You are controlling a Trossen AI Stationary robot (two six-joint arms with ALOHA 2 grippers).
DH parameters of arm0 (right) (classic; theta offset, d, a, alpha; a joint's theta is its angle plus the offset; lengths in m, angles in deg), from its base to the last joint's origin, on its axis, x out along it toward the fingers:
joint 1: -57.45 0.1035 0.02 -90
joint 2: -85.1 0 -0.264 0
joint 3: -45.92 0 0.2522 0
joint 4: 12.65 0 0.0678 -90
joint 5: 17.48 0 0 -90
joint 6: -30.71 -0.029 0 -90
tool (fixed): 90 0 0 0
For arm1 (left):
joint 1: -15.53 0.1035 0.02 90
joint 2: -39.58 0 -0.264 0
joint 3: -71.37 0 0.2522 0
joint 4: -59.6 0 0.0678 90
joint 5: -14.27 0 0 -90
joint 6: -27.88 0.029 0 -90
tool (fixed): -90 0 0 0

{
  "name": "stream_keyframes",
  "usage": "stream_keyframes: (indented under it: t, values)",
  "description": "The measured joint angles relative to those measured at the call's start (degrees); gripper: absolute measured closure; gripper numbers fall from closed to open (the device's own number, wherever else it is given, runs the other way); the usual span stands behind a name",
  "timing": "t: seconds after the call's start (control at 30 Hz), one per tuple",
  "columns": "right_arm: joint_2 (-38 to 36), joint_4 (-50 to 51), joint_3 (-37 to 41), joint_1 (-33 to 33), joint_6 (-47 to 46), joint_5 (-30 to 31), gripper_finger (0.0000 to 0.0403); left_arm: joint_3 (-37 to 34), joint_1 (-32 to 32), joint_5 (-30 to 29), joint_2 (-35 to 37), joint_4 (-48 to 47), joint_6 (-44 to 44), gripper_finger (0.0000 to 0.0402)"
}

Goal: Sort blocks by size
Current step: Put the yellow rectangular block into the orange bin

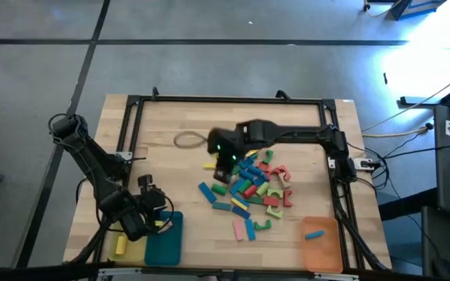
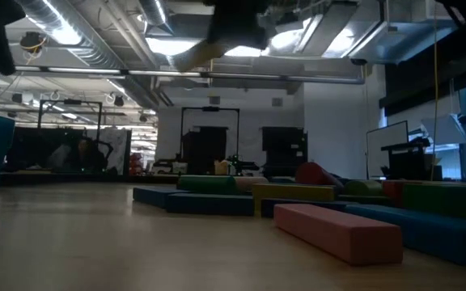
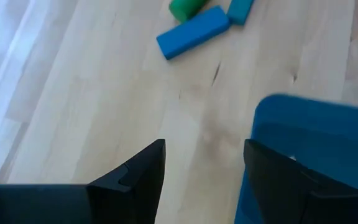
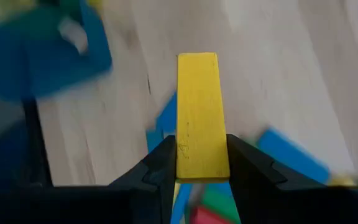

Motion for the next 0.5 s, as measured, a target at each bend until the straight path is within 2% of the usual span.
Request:
stream_keyframes:
  t: [0.13,0.37,0.5]
  values:
    - [0.0,8.0,-0.3,4.4,-0.5,5.1,0.0281,0.0,1.1,-1.9,0.0,4.4,0.0,0.0203]
    - [0.0,18.4,-0.3,13.7,-4.4,5.7,0.0281,0.0,3.4,-2.1,0.0,14.4,0.1,0.0203]
    - [0.0,23.7,-0.3,21.2,-7.5,8.7,0.0281,0.0,4.8,-2.3,0.0,18.9,2.3,0.0203]
